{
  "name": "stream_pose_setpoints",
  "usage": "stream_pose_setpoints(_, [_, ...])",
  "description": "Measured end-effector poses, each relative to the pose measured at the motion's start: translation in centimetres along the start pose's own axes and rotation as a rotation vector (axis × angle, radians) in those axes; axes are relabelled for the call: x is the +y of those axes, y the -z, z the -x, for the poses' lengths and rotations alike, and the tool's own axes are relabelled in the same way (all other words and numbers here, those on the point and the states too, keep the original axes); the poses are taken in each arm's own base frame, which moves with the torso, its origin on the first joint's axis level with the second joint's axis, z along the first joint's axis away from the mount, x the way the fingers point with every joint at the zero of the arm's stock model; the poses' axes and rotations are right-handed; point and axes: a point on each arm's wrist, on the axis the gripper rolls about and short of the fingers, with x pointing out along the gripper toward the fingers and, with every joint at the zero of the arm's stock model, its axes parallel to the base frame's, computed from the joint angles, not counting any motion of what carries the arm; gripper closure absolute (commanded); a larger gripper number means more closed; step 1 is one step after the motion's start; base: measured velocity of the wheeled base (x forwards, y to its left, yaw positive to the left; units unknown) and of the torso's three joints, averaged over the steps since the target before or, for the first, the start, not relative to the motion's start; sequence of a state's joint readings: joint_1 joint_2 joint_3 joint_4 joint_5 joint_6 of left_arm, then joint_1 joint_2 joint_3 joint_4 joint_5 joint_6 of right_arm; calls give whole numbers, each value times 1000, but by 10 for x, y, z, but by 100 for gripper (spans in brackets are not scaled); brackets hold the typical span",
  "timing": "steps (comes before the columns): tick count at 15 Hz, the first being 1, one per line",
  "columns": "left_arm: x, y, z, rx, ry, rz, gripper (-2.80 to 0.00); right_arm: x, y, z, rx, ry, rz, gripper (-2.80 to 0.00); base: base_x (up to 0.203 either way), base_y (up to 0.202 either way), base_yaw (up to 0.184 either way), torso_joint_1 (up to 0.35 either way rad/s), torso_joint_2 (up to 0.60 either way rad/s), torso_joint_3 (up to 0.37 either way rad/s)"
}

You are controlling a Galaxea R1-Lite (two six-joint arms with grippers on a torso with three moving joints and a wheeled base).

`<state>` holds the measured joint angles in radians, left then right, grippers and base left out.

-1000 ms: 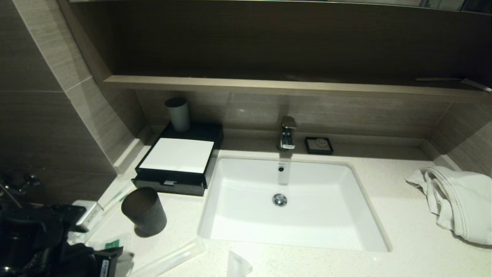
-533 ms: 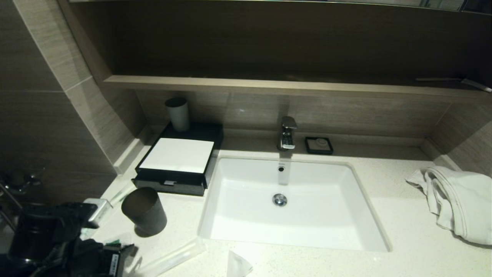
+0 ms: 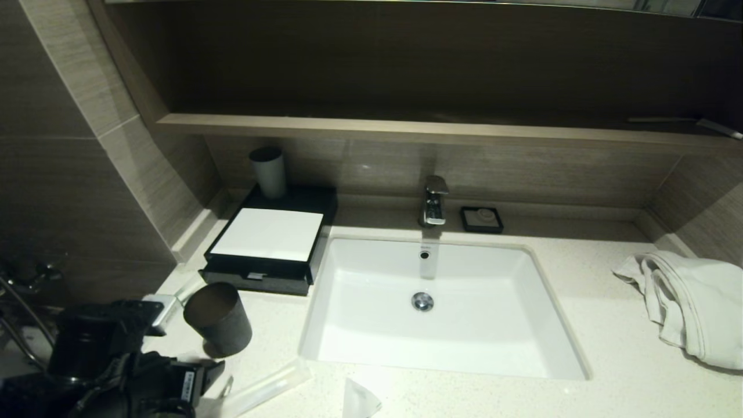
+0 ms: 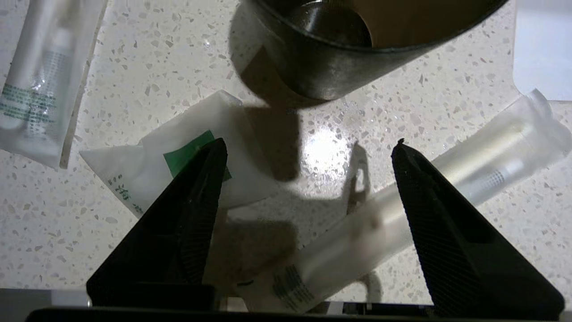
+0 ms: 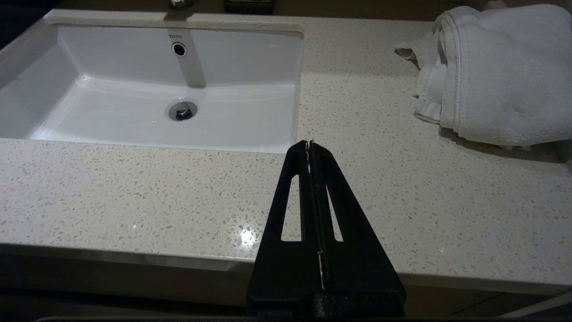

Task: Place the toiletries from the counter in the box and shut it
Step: Pick up the cup

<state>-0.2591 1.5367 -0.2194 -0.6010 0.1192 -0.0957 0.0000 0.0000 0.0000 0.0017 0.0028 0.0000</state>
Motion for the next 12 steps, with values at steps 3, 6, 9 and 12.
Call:
stream_pose_setpoints(3, [-2,-2,-12,-14,-5,2,-280,0,0,0,0,0,0,0,0,0,0,0,0,0])
stream_pose_setpoints(6, [-3,-4,-23,-41,-3,6,-280,0,0,0,0,0,0,0,0,0,0,0,0,0])
stream_pose_setpoints(9, [-4,-5,-31,-63,-9,21,-280,0,0,0,0,0,0,0,0,0,0,0,0,0])
stream_pose_setpoints(12, [-4,-4,-34,-59,-9,23,-280,0,0,0,0,0,0,0,0,0,0,0,0,0])
